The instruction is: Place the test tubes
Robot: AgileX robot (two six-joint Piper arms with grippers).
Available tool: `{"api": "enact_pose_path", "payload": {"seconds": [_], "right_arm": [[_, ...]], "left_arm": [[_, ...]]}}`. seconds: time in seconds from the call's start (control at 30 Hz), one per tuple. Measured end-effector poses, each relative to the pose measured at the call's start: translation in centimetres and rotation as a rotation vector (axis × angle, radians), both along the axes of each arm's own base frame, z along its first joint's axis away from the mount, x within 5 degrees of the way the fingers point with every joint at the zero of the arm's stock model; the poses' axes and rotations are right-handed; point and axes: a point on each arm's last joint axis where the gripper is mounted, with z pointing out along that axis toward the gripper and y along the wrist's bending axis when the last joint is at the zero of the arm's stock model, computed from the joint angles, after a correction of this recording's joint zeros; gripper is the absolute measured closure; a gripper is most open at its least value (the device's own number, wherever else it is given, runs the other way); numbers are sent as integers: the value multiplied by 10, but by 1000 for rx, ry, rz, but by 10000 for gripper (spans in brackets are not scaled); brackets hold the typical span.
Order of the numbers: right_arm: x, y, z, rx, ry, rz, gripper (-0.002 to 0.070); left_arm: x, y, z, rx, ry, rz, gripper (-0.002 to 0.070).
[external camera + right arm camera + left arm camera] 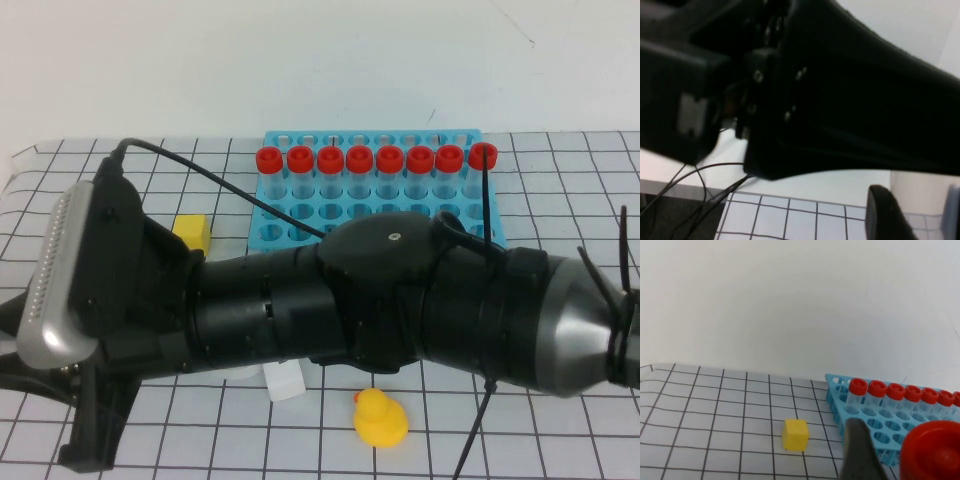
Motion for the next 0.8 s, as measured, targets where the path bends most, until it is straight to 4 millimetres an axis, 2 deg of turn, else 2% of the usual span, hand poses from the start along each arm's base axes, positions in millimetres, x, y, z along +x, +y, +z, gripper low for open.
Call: {"api": "enact_pose_path", "payload": {"seconds": [0.13, 0.6, 0.67, 0.8], "right_arm": [[0, 0, -1, -3, -1, -1, 440], [2, 1, -4, -9, -23, -3, 430], [2, 1, -4, -12, -13, -13, 381], [6, -3, -1, -33, -16, -31, 197]], "left_arm": [[0, -1, -1, -7, 9, -7, 396], [0, -1, -1, -9, 11, -10, 403], [0, 0, 0, -3, 3, -5, 403], [0, 2, 3, 17, -42, 21, 403]]}}
